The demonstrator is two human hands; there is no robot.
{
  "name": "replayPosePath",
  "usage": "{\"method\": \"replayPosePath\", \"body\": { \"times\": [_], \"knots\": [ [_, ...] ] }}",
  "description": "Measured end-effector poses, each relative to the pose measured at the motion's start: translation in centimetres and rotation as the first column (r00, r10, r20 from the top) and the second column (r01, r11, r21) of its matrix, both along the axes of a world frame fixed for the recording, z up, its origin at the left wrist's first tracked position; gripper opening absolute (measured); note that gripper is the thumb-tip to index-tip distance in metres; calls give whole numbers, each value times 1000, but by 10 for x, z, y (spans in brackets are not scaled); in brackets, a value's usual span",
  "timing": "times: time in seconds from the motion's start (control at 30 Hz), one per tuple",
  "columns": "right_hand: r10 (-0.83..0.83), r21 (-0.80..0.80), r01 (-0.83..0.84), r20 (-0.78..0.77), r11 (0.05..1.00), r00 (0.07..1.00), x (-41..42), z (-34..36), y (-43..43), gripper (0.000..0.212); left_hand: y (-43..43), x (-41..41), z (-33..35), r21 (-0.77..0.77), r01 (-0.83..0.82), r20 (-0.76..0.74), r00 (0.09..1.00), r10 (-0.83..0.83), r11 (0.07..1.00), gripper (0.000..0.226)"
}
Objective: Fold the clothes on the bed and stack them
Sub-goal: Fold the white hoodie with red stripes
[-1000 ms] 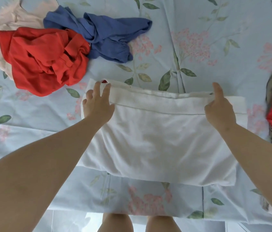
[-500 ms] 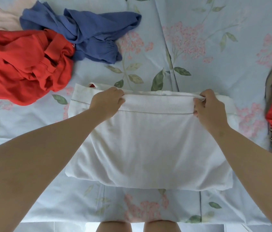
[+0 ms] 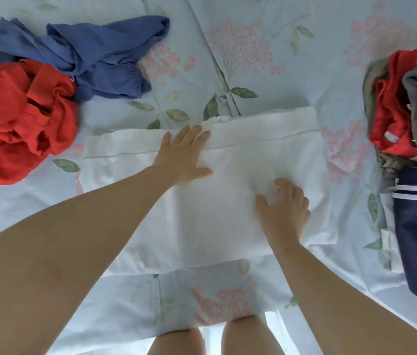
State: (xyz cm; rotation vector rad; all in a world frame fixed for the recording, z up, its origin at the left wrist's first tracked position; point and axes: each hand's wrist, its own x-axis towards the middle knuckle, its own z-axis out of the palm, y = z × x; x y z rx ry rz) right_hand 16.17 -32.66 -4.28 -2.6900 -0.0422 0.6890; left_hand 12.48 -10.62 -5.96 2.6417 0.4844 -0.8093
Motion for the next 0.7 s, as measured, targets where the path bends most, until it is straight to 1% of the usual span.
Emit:
{"method": "replayPosePath", "body": {
  "times": [0.07, 0.1, 0.13, 0.17, 0.2, 0.23, 0.3, 0.33, 0.37, 0.4, 0.43, 0.47, 0.53, 0.6, 0.7],
  "knots": [
    [-181, -55, 178, -53, 982, 982, -21, -4, -8, 46, 4, 10, -3, 13, 11, 7, 1000, -11, 1000, 94],
    [-282, -80, 276, -72, 958, 957, -29, -6, -11, 47, 6, 14, -5, 15, 15, 5, 1000, -15, 1000, 98],
    [-391, -107, 382, -82, 918, 917, -37, -8, -12, 50, 8, 17, -7, 17, 17, -6, 1000, -17, 1000, 103],
    [-507, -128, 495, -86, 860, 858, -42, -10, -13, 53, 10, 21, -9, 22, 22, -22, 1000, -22, 1000, 107],
    [-626, -136, 613, -100, 779, 773, -47, -12, -12, 59, 11, 23, -10, 31, 26, -34, 999, -25, 999, 110],
    [-736, -130, 725, -129, 677, 664, -51, -14, -11, 65, 12, 25, -12, 40, 28, -40, 999, -27, 999, 113],
    [-888, -100, 896, -219, 432, 404, -62, -19, -5, 80, 13, 30, -16, 39, 4, -41, 999, -3, 999, 114],
    [-918, -82, 945, -274, 318, 285, -69, -21, -2, 85, 13, 32, -18, 28, -23, -34, 999, 24, 999, 110],
    [-918, -48, 972, -343, 229, 200, -76, -21, 3, 84, 15, 35, -20, 13, -50, -25, 998, 50, 999, 104],
    [-892, 14, 987, -424, 162, 153, -85, -21, 8, 77, 17, 38, -21, -15, -78, -21, 997, 78, 997, 96],
    [-847, 86, 990, -514, 108, 137, -95, -20, 14, 68, 20, 40, -21, -62, -106, -22, 994, 105, 992, 89],
    [-793, 144, 987, -592, 72, 144, -105, -20, 19, 61, 22, 41, -21, -126, -136, -31, 991, 133, 983, 84],
    [-709, 192, 981, -688, 24, 152, -119, -17, 28, 56, 24, 40, -20, -273, -200, -66, 980, 189, 941, 74],
    [-673, 207, 978, -726, -19, 140, -123, -16, 28, 50, 24, 38, -18, -373, -255, -85, 967, 240, 892, 67],
    [-678, 259, 964, -719, -57, 153, -113, -16, 21, 31, 26, 34, -13, -460, -344, -125, 938, 323, 818, 55]
  ]
}}
